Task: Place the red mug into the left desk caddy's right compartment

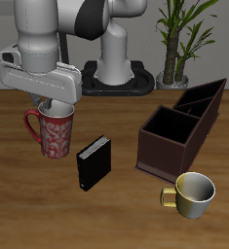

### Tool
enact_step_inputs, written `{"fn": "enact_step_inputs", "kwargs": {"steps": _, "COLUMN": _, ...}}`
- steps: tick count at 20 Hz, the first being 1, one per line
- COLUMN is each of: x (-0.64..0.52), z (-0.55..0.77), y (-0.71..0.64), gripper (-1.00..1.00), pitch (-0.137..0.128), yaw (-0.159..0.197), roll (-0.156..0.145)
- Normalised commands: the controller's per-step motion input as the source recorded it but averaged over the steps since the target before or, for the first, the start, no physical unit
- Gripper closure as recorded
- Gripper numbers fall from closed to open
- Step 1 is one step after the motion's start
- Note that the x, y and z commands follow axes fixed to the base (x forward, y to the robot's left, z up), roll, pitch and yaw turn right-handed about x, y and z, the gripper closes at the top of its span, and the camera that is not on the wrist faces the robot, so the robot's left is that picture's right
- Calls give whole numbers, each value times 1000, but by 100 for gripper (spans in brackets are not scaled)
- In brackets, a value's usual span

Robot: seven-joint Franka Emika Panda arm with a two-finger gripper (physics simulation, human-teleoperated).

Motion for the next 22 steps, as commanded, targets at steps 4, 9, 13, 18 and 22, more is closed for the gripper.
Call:
{"fn": "enact_step_inputs", "kwargs": {"steps": 4, "x": -277, "z": 311, "y": -18, "gripper": 100, "pitch": -14, "yaw": 29, "roll": -35}}
{"fn": "enact_step_inputs", "kwargs": {"steps": 9, "x": -395, "z": 372, "y": 183, "gripper": 100, "pitch": -16, "yaw": -22, "roll": -44}}
{"fn": "enact_step_inputs", "kwargs": {"steps": 13, "x": -347, "z": 222, "y": 675, "gripper": 100, "pitch": -28, "yaw": 46, "roll": 85}}
{"fn": "enact_step_inputs", "kwargs": {"steps": 18, "x": -235, "z": 144, "y": 626, "gripper": 100, "pitch": -29, "yaw": 58, "roll": 76}}
{"fn": "enact_step_inputs", "kwargs": {"steps": 22, "x": -98, "z": 211, "y": 710, "gripper": 100, "pitch": -33, "yaw": 76, "roll": 77}}
